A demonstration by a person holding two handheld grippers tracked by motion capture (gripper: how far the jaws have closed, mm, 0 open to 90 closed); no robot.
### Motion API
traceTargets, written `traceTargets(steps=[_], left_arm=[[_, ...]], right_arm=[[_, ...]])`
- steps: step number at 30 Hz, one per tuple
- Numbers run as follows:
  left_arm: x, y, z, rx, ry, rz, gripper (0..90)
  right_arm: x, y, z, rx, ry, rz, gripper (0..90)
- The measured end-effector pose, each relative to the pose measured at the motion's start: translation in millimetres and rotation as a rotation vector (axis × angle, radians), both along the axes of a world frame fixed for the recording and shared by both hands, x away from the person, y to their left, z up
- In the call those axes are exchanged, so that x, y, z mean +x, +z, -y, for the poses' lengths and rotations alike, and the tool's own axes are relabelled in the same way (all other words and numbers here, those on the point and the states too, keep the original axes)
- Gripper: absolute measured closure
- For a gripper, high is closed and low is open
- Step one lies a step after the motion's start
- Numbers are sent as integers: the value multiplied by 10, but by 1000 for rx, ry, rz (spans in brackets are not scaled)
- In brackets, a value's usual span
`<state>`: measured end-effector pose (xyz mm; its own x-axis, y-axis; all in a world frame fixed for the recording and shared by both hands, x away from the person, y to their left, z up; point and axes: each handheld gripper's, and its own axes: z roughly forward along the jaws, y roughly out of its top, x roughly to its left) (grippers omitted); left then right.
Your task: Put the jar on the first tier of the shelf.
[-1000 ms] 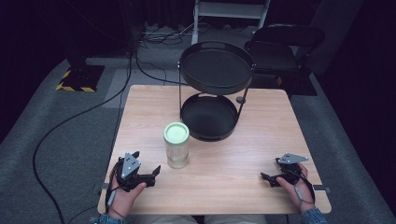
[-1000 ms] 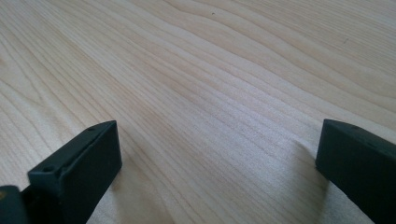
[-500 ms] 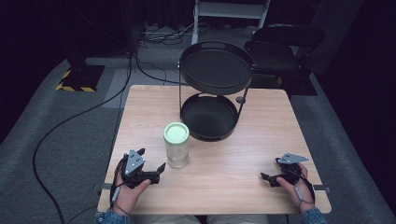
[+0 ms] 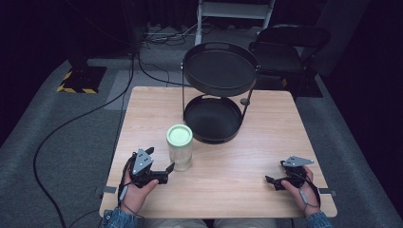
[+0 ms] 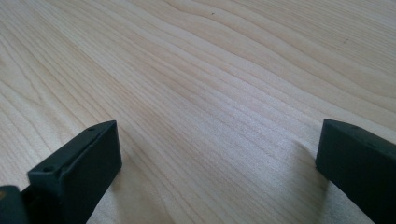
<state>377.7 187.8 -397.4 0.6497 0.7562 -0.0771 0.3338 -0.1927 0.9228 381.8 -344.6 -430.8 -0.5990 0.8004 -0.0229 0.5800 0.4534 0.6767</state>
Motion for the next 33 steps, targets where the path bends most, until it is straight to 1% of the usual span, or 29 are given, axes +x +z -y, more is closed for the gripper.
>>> traceTargets(steps=[7,18,21,26,33], left_arm=[[63,1,86,-13,-24,4,33],[143,2,196,-18,-52,12,33],[176,-9,232,-29,-67,14,33],[229,-40,282,-35,-66,9,33],[290,-80,335,-45,-79,5,36]], right_arm=[[0,0,0,0,0,0,3],[2,0,2,1,-9,0,3],[2,0,2,1,-12,0,3],[2,0,2,1,-13,0,3],[3,0,3,1,-15,0,3]])
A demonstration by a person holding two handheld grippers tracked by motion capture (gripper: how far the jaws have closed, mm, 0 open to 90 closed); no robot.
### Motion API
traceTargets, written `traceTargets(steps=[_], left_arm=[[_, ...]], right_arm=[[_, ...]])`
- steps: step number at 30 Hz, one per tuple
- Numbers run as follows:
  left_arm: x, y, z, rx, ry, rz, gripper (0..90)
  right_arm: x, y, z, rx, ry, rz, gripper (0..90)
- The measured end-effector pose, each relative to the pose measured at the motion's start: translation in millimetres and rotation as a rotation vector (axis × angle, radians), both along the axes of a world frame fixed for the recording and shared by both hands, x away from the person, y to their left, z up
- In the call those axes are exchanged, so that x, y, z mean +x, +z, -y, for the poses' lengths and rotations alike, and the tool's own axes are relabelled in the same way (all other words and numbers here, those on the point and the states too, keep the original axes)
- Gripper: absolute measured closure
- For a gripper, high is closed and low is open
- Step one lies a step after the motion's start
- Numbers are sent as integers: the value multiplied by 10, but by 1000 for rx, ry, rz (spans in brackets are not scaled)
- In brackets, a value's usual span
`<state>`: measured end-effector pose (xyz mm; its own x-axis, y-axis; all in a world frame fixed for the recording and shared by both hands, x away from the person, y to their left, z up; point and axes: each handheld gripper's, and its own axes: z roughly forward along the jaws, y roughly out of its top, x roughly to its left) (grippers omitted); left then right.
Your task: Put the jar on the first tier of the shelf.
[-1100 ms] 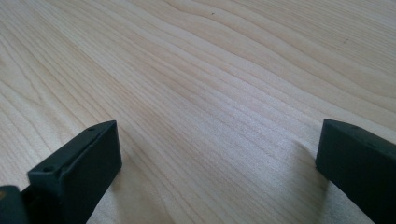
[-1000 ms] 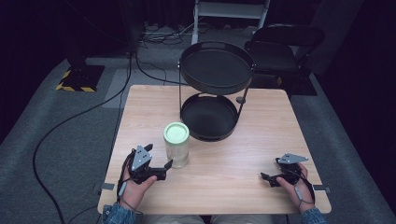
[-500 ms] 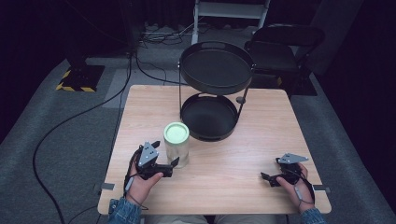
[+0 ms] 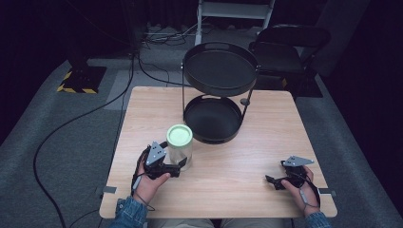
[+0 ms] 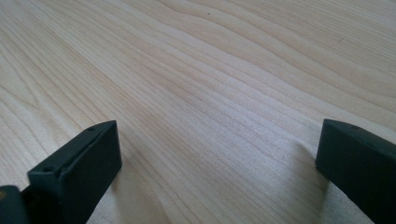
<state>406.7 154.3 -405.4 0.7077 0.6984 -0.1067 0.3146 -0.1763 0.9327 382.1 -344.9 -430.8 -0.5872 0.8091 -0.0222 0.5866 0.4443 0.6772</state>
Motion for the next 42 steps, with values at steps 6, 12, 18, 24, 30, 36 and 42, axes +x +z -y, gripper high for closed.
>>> traceTargets(steps=[6,12,18,24,30,36,42], left_arm=[[48,-34,58,2,-17,-3,42],[84,-65,101,10,-17,3,42],[88,-71,110,35,-29,20,103],[75,-45,121,54,-19,14,108],[69,-17,138,62,10,-5,108],[88,38,139,49,14,-23,108],[116,136,209,46,0,-21,108]], right_arm=[[5,0,1,-1,-3,1,3],[13,-1,1,-1,-7,2,3],[14,0,1,-1,-8,1,3],[14,0,1,-1,-9,1,3],[14,0,1,-1,-8,2,3],[14,0,1,-1,-8,1,3],[14,0,1,-1,-8,1,3]])
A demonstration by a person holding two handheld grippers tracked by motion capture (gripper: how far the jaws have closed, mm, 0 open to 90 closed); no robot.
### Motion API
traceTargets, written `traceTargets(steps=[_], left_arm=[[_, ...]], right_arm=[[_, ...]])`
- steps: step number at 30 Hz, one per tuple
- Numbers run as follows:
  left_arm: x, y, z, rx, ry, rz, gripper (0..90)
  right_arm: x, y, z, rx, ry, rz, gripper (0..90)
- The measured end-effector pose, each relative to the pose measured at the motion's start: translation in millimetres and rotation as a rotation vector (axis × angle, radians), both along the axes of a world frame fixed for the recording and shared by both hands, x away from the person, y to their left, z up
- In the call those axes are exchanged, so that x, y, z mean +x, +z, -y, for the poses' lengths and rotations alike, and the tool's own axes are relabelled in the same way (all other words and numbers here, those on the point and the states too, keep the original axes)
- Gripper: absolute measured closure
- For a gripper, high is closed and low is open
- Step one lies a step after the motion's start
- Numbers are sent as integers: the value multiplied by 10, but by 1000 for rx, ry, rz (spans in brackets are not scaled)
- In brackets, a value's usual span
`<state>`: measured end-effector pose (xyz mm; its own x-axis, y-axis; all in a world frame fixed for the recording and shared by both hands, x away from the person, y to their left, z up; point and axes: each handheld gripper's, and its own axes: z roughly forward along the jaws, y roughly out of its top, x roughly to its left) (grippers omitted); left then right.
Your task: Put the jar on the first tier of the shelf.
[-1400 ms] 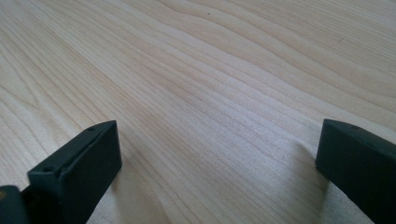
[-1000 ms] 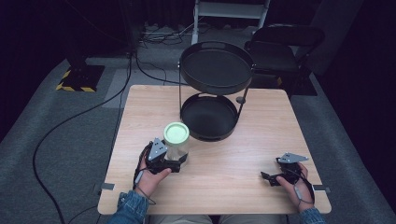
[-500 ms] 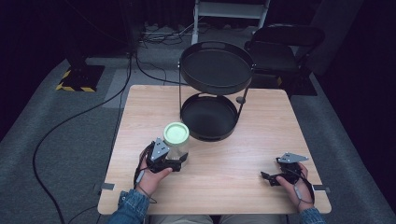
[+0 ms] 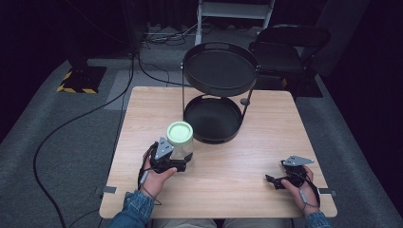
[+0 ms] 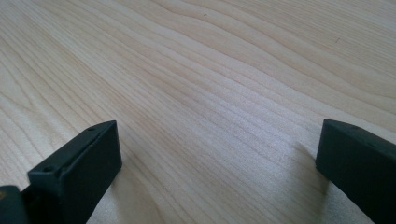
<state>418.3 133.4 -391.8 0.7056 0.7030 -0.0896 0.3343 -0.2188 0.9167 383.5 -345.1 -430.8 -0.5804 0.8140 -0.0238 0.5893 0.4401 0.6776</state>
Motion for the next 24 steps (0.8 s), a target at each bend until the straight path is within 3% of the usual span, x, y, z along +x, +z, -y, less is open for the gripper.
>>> traceTargets(steps=[7,24], left_arm=[[94,101,118,-17,-11,-10,108],[422,395,300,2,-32,-3,108]], right_arm=[[0,0,0,0,0,0,3],[0,0,0,0,0,0,3]])
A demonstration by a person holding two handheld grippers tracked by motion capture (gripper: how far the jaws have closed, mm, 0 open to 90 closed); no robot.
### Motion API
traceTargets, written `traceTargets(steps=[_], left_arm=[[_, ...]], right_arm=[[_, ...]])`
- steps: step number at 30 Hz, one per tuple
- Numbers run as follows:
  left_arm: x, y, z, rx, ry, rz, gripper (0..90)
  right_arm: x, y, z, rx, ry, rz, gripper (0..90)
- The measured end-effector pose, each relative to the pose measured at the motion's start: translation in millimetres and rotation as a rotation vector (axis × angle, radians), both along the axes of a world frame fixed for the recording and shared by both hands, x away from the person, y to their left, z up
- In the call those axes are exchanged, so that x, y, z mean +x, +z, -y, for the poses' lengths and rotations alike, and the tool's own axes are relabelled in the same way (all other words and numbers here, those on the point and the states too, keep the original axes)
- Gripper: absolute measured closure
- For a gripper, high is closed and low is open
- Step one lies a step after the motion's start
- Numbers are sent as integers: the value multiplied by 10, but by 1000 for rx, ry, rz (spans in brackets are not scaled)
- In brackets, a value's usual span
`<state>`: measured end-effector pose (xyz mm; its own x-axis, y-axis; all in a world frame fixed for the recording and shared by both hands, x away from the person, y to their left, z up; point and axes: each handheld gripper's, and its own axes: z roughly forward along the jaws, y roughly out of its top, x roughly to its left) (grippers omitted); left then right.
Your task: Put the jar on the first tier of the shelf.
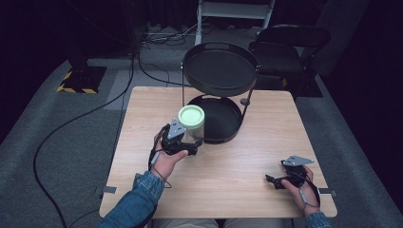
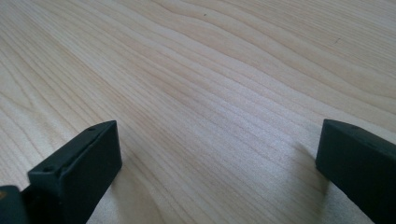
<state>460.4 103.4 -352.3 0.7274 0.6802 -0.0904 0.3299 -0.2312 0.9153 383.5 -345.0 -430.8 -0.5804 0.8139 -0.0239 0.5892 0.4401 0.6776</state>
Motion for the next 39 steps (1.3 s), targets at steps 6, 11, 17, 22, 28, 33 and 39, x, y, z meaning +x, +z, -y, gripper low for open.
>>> traceTargets(steps=[6,11,17,22,28,33,39], left_arm=[[116,74,70,-2,-9,8,108],[207,95,144,6,-18,6,108],[354,97,249,0,-17,9,108],[436,116,310,-6,-19,19,108],[581,122,410,-14,-12,24,108],[669,104,481,-10,-8,29,108],[769,106,555,-10,2,42,108]], right_arm=[[0,0,0,0,0,0,3],[0,0,0,0,0,0,3],[0,1,1,-1,0,-2,3],[-1,1,0,-1,-1,-2,3],[-1,1,1,-1,0,-2,3],[0,1,1,-1,0,-2,3],[0,1,1,-1,0,-2,3]])
